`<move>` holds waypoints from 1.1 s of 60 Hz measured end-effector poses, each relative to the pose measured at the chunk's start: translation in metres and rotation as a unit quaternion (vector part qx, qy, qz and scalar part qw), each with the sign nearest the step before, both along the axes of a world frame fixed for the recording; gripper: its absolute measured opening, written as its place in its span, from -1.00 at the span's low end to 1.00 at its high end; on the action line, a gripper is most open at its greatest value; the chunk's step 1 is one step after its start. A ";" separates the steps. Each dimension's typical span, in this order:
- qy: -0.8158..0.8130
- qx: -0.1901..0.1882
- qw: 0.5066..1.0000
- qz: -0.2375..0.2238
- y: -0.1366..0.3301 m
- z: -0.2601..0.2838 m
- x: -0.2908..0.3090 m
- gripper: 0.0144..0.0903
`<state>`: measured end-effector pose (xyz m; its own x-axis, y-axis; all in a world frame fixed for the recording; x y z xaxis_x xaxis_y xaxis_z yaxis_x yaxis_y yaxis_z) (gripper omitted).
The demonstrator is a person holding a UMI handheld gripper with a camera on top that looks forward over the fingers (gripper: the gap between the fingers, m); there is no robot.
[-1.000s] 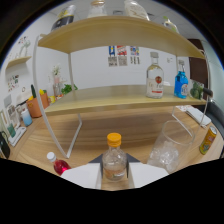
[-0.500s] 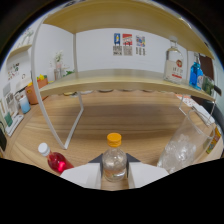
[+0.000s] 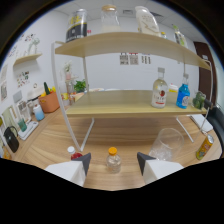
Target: Make me a cup of Vodka Sunrise.
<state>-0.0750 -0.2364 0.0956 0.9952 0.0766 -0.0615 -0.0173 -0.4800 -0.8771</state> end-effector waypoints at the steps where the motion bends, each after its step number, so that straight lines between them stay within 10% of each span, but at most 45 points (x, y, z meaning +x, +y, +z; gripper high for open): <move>1: 0.001 0.003 1.000 0.001 -0.004 0.006 0.001 0.89; 34: -0.026 0.032 0.998 -0.048 -0.103 0.086 0.119 0.90; 66: -0.024 0.191 0.980 -0.054 0.068 0.289 0.191 0.88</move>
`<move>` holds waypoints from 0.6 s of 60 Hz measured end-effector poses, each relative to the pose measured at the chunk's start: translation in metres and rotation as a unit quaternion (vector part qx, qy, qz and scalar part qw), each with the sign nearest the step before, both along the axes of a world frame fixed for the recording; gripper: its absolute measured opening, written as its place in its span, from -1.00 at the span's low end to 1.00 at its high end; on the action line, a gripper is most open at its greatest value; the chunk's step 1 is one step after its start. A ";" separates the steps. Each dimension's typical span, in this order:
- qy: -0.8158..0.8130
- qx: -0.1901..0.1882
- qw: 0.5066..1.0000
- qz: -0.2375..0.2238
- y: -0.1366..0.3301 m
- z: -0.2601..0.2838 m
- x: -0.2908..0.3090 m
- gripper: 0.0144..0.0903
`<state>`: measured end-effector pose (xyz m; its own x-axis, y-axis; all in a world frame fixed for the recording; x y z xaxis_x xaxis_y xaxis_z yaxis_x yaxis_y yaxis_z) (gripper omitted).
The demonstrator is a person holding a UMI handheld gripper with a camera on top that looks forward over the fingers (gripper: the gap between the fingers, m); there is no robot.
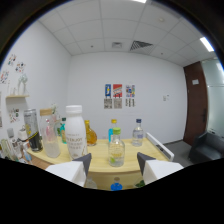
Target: Make me a cup of Vodka Sunrise.
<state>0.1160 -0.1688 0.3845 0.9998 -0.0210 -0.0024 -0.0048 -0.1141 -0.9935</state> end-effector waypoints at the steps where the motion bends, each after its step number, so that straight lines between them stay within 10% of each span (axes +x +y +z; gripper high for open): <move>1: 0.000 0.000 1.000 0.000 0.006 0.001 0.001 0.86; 11: 0.005 -0.025 1.000 -0.010 0.054 -0.005 0.012 0.52; 21: 0.017 -0.048 0.999 -0.004 0.070 -0.020 0.010 -0.39; 36: -0.009 -0.035 0.999 0.004 0.065 -0.015 0.009 -0.43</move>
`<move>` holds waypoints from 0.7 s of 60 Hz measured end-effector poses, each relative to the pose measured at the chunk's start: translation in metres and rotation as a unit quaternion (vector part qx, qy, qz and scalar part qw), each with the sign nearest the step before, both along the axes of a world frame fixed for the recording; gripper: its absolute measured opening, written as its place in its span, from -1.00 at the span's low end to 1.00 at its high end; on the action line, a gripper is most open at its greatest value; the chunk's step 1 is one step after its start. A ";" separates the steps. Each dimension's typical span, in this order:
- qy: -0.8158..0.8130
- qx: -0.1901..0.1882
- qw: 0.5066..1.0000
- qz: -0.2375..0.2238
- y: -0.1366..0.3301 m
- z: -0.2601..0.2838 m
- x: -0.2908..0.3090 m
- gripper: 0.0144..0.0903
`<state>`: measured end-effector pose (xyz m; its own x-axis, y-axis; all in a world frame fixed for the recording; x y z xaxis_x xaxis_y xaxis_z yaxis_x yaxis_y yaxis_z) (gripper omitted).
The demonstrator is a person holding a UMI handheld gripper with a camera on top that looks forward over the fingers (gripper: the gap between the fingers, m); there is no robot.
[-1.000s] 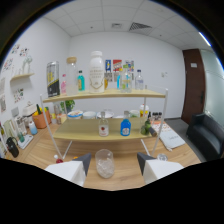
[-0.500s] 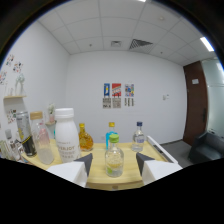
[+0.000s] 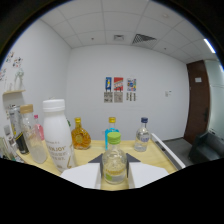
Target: Make me a cup of Vodka Sunrise.
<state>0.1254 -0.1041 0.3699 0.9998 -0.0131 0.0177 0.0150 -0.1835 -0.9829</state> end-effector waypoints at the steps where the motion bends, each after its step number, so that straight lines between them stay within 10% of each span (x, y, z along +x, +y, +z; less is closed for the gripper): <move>1: -0.001 0.001 1.000 0.001 -0.001 0.002 0.000 -0.43; 23: -0.013 0.065 0.998 0.010 -0.089 0.020 0.005 -0.43; 42: 0.061 -0.071 0.996 0.005 -0.129 -0.158 -0.001 -0.44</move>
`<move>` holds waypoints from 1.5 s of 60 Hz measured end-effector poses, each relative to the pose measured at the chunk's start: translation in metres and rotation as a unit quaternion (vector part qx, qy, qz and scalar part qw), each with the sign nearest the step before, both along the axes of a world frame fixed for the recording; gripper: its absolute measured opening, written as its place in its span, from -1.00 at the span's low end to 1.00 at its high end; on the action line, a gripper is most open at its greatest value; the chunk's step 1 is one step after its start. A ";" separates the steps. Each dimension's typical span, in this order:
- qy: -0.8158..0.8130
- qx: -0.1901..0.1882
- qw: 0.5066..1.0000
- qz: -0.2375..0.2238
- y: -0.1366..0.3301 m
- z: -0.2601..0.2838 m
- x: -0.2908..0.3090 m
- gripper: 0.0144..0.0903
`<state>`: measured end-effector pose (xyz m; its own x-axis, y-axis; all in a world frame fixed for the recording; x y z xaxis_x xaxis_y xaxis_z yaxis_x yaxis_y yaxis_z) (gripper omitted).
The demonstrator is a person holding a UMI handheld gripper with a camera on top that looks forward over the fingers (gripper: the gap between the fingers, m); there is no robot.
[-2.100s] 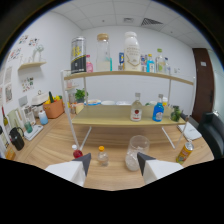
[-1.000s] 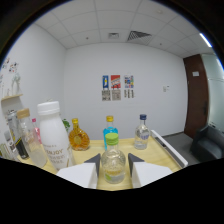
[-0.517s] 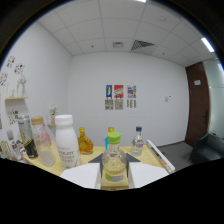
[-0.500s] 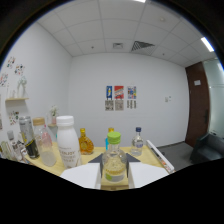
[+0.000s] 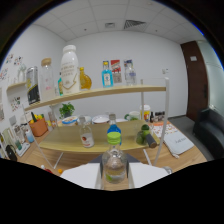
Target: Make me a cup of Vodka Sunrise.
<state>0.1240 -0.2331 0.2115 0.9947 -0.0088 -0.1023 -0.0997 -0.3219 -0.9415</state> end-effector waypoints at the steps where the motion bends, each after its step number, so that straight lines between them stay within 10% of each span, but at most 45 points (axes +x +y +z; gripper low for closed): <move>1: 0.004 -0.005 1.000 -0.002 0.000 -0.006 0.000 -0.44; 26: -0.312 -0.035 0.947 0.063 0.026 -0.042 0.003 -0.43; 73: -0.865 -0.035 0.448 0.221 0.045 -0.031 -0.022 -0.44; 90: -0.867 -0.044 0.443 0.223 0.044 -0.029 -0.018 -0.43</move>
